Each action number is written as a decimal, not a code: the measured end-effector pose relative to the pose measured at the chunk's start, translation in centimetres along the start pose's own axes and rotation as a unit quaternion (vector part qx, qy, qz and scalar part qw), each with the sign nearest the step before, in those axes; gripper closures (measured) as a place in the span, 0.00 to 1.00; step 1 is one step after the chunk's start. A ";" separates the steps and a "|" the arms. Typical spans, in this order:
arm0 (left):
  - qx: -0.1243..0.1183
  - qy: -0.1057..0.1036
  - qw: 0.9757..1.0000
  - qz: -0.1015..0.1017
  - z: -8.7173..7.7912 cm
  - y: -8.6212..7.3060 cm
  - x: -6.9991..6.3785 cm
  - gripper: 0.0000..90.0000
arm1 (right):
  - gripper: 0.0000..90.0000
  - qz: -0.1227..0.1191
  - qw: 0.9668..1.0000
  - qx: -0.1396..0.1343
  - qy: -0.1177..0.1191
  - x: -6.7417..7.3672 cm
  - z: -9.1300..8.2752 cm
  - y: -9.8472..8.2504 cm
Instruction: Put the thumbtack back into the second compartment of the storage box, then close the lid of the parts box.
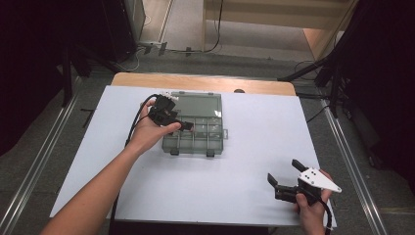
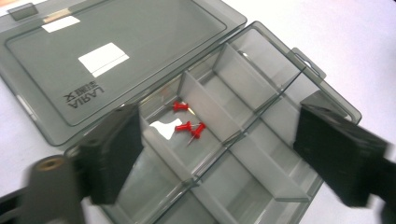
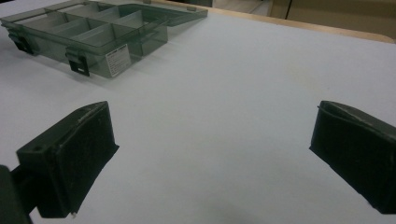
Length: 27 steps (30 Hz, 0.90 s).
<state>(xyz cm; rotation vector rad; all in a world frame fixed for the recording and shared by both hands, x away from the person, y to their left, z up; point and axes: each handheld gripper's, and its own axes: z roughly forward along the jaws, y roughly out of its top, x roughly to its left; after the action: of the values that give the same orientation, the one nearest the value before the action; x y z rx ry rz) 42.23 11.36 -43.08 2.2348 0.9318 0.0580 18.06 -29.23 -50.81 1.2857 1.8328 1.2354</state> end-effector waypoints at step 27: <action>-0.052 -0.023 0.997 -0.057 -1.3 -0.7 3.8 0.00 | 0.00 0.003 1.000 -0.002 0.010 1.4 1.2 2.3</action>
<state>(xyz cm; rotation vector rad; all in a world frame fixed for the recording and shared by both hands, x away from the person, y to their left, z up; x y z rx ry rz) 44.25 14.84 -43.34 2.0754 1.0068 0.0033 19.49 -27.25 -49.15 1.2826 1.8408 1.2584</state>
